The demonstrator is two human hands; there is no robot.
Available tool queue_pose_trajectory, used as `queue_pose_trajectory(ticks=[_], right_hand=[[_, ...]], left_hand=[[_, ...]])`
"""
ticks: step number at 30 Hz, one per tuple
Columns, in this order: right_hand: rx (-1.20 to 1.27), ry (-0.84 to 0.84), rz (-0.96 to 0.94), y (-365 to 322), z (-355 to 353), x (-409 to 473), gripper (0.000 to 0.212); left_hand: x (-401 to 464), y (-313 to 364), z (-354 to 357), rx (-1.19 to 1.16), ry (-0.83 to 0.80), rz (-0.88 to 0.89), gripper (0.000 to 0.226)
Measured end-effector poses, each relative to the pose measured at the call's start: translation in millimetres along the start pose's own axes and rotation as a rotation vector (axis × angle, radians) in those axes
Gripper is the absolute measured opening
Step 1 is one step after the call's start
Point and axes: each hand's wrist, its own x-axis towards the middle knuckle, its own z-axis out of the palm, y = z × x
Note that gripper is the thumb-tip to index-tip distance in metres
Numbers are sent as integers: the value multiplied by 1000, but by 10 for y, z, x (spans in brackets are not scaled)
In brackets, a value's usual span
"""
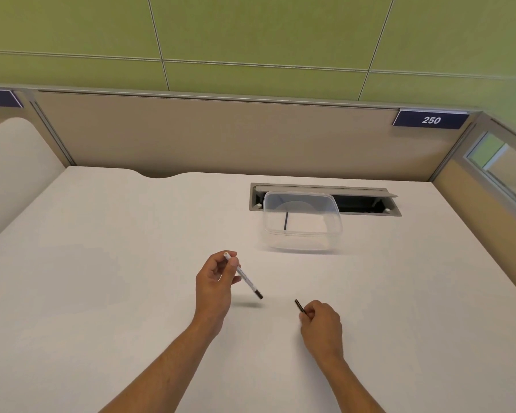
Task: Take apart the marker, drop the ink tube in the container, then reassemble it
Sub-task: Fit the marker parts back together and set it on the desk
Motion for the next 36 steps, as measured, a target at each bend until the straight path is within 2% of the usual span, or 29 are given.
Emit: queue_pose_trajectory(ticks=[5, 12, 16, 21, 26, 36], right_hand=[[101, 27, -22, -17, 7, -41, 7], [531, -162, 11, -201, -114, -30, 9], [727, -196, -9, -322, -203, -8, 1], [908, -175, -24, -478, -349, -13, 4], [940, -173, -71, -626, -451, -42, 4], [801, -197, -71, -689, -418, -88, 3]], left_hand=[[-22, 11, -8, 26, -37, -6, 11], [-37, -17, -11, 150, -149, -33, 15], [-21, -23, -12, 224, -220, -41, 14], [4, -37, -22, 313, -265, -27, 11], [10, -66, -11, 374, -288, -5, 11], [-24, -71, -27, 457, -338, 42, 12]])
